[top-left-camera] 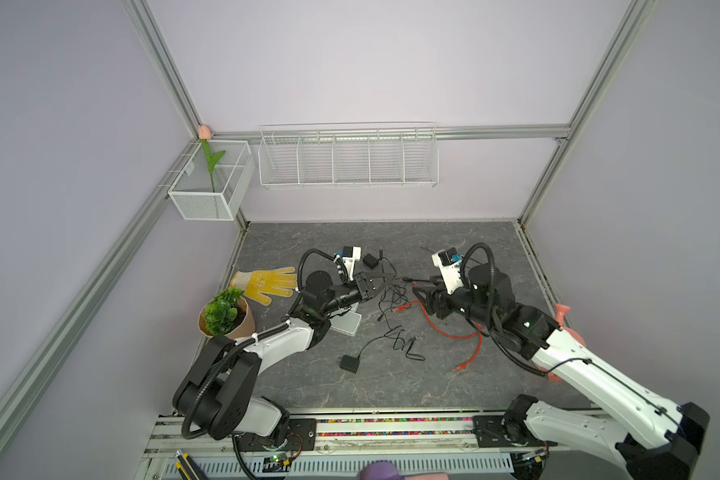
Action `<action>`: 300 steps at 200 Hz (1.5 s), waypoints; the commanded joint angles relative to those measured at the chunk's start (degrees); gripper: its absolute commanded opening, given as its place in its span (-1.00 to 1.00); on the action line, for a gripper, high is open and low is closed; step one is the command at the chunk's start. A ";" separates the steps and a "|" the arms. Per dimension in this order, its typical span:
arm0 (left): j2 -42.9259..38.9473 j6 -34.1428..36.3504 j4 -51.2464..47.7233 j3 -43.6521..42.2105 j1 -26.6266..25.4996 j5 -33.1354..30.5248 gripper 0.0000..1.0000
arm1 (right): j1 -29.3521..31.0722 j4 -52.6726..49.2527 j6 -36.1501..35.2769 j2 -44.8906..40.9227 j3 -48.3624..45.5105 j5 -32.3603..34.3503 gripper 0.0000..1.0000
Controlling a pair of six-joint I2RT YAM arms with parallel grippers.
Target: Insert the plug into the switch port
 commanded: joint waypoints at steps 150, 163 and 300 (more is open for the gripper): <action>-1.80 7.28 -5.70 -1.57 -2.23 -3.65 -1.00 | -5.88 19.76 8.03 25.02 11.55 -26.22 -0.25; -2.02 7.22 -5.76 -1.72 -2.24 -3.63 -1.00 | -5.89 20.56 8.51 25.80 11.96 -27.18 -0.46; -19.08 23.33 -33.57 0.86 3.41 -7.43 0.47 | -4.29 5.48 -3.47 19.86 13.90 -25.79 -0.87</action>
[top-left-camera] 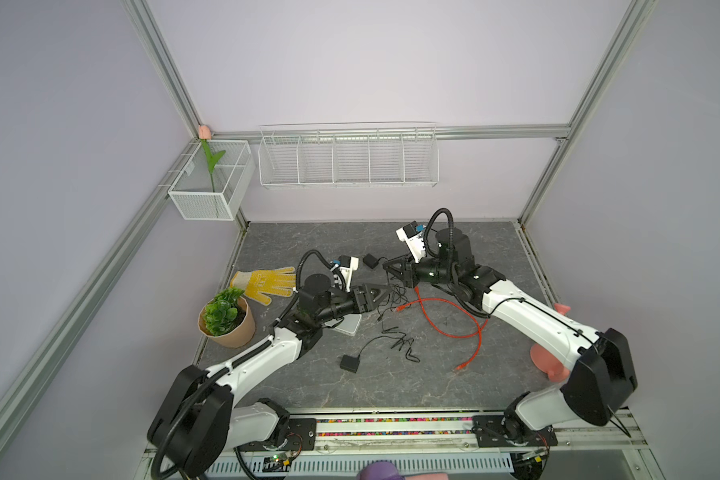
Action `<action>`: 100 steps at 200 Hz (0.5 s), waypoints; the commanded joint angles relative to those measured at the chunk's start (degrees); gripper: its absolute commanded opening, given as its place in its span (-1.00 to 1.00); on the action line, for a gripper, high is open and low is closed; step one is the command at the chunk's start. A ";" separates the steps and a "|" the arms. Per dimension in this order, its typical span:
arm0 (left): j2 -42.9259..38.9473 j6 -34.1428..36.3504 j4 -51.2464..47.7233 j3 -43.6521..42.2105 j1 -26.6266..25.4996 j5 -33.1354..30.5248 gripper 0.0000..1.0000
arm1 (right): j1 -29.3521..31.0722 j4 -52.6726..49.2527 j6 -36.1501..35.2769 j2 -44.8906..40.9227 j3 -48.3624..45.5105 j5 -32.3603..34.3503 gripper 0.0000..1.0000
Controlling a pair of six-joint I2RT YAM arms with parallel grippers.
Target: Insert the plug into the switch port
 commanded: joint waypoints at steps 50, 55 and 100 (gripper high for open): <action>-1.03 5.69 -2.40 5.17 1.50 4.83 -0.13 | 1.31 -7.57 -3.88 -1.77 3.64 -5.49 -0.87; -0.80 5.68 -1.98 5.25 1.28 5.25 -0.15 | 1.38 -7.81 -3.75 -1.74 3.84 -5.88 -0.87; -0.68 6.97 -1.78 5.83 -0.22 6.04 -0.23 | 1.36 -8.76 -2.70 -0.25 5.61 -8.98 -0.87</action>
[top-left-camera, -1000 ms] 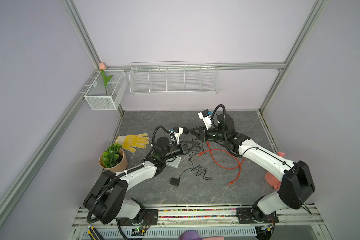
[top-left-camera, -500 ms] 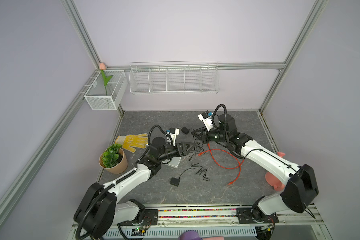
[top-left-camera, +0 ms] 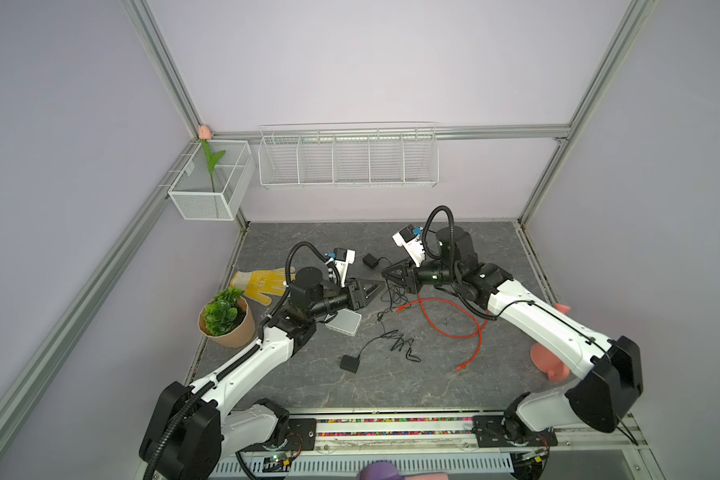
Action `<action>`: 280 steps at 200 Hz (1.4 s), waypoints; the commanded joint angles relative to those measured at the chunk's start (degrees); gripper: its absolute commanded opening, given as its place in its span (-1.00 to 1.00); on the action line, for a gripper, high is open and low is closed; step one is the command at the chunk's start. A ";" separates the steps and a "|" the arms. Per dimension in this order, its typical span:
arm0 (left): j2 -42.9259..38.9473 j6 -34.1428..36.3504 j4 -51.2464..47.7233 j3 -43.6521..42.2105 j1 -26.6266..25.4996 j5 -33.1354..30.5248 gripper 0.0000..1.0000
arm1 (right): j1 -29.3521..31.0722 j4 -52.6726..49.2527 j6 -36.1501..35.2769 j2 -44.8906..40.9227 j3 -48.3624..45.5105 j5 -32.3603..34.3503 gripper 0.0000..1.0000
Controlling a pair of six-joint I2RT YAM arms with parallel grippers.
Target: Insert the plug into the switch port
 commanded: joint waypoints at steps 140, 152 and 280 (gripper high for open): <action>1.88 -2.77 11.67 -0.62 -1.22 1.49 -1.00 | 0.28 2.73 3.25 -2.89 -2.19 -1.71 -0.08; 2.06 -2.92 12.07 -0.53 -1.17 1.40 -1.00 | 0.18 3.59 3.32 -5.10 -4.76 -0.09 -0.08; 1.93 -4.94 14.54 -1.13 -1.17 1.56 -1.00 | -0.61 9.13 2.58 -5.48 -5.77 -0.57 -0.48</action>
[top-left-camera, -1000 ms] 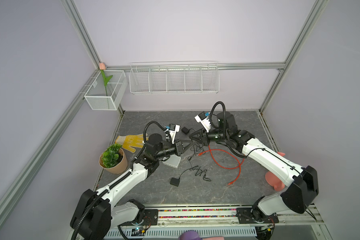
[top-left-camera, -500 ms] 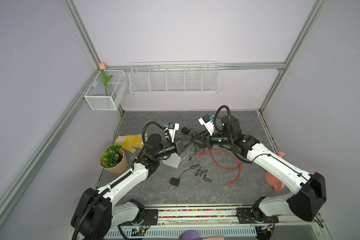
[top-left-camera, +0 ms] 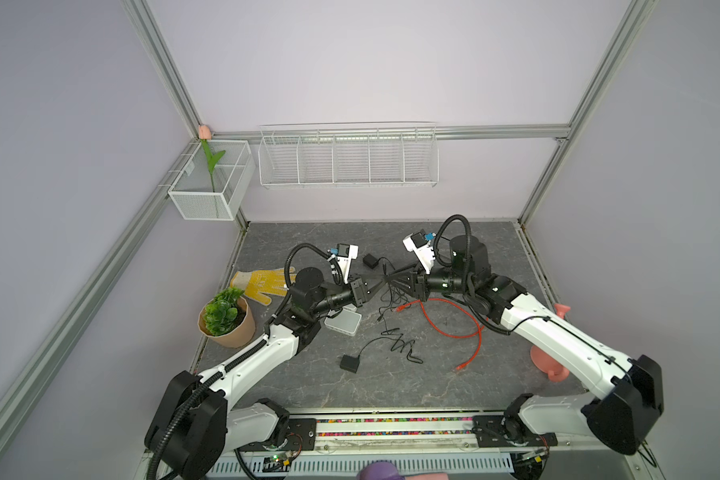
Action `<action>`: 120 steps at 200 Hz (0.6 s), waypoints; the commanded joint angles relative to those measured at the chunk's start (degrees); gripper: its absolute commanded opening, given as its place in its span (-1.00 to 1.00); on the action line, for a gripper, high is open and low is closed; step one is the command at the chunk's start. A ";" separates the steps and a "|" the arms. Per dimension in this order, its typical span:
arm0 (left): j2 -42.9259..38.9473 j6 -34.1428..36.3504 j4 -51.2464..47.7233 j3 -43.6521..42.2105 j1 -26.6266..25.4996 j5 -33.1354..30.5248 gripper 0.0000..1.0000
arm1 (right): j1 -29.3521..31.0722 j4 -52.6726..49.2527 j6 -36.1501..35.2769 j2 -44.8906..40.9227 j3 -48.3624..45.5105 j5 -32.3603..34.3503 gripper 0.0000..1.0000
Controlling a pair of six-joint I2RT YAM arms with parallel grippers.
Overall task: Insert the plug into the switch port
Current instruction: 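Grasp the barrel plug's cord with the right gripper beside the left gripper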
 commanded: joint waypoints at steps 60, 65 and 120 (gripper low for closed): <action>-1.32 -0.97 2.44 -0.94 -0.16 -0.05 -1.00 | -0.66 4.45 -0.27 3.47 2.80 0.78 -0.48; -1.40 -0.97 2.48 -0.94 -0.14 -0.07 -1.00 | -0.65 4.60 -0.19 3.48 2.80 0.85 -0.48; -1.34 -1.32 2.83 -1.14 -0.14 0.04 -1.00 | -0.69 6.46 0.33 3.58 2.82 0.97 -0.52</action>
